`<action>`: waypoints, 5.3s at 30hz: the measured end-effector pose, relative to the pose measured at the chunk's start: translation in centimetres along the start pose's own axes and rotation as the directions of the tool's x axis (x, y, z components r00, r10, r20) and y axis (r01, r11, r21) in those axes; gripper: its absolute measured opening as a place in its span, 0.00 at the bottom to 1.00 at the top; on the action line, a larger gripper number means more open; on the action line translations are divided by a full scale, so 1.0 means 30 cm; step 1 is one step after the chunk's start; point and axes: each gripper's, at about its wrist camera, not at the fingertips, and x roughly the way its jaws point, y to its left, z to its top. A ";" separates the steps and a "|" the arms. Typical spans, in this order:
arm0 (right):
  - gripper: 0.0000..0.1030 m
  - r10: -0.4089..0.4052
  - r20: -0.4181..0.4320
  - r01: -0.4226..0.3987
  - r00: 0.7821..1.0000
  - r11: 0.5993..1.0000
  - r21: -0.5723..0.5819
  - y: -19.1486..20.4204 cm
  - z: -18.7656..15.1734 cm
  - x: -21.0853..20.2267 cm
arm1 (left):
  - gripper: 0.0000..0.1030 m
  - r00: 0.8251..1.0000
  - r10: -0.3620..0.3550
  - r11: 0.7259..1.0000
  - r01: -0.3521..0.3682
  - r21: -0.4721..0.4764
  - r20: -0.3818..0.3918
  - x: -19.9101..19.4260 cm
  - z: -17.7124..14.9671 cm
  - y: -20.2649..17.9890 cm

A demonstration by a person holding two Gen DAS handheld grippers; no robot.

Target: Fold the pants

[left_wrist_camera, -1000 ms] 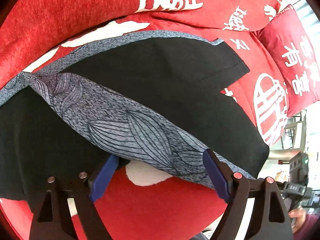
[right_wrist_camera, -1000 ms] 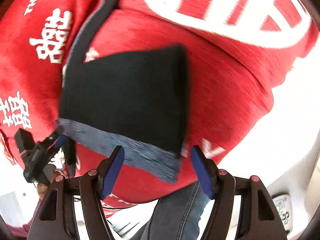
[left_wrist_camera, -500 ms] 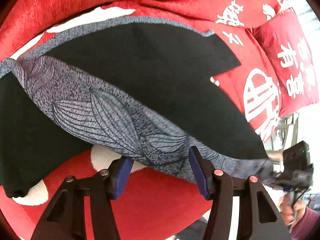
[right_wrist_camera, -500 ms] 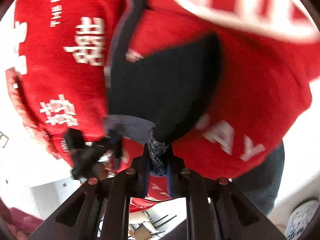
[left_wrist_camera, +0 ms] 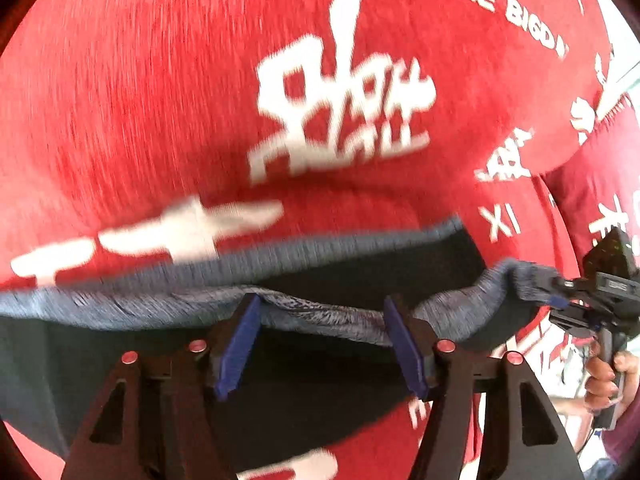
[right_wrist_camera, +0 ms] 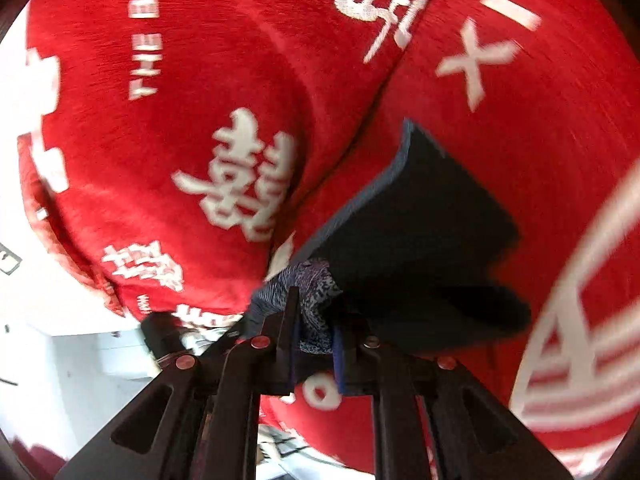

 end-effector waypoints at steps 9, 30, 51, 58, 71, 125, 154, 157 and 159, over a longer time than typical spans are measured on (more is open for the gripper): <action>0.87 -0.176 0.023 0.177 0.984 0.981 -0.076 0.064 0.167 0.087 | 0.79 0.988 0.152 0.988 -0.151 0.018 0.000 0.008 0.031 0.053; 0.29 -0.335 0.006 0.333 0.942 0.940 0.069 -0.145 0.023 -0.003 | 0.79 0.947 0.308 0.951 -0.309 -0.006 -0.088 0.139 -0.061 0.094; 0.20 -0.266 0.012 0.262 0.964 0.957 0.121 -0.221 0.031 0.007 | 0.96 0.871 0.468 0.840 -0.490 -0.231 -0.147 0.217 0.004 0.430; 0.50 -0.285 0.070 0.274 0.956 0.952 0.132 -0.179 -0.041 -0.085 | 0.96 0.844 0.516 0.821 -0.536 -0.197 -0.146 0.040 -0.060 0.528; 0.50 -0.032 -0.340 0.001 0.940 0.996 -0.093 0.221 -0.389 0.494 | 0.96 0.830 0.534 0.799 -0.558 -0.222 -0.163 -0.131 -0.311 0.821; 0.17 -0.572 -0.002 0.452 0.820 0.652 -0.609 0.590 -0.711 0.976 | 1.00 0.951 0.303 0.953 -0.303 0.009 -0.057 -0.105 -0.595 0.762; 0.43 -0.559 -0.278 0.067 0.781 0.518 -0.852 1.199 -0.805 1.749 | 1.00 0.867 0.498 0.790 -0.466 -0.398 -0.027 -0.355 -0.595 1.535; 0.43 -0.558 -0.313 0.029 0.769 0.520 -0.854 1.244 -0.839 1.895 | 1.00 0.892 0.451 0.811 -0.407 -0.420 0.006 -0.348 -0.643 1.556; 0.43 -0.573 -0.300 0.035 0.763 0.500 -0.865 1.255 -0.861 1.967 | 1.00 0.897 0.442 0.813 -0.395 -0.429 0.011 -0.346 -0.668 1.556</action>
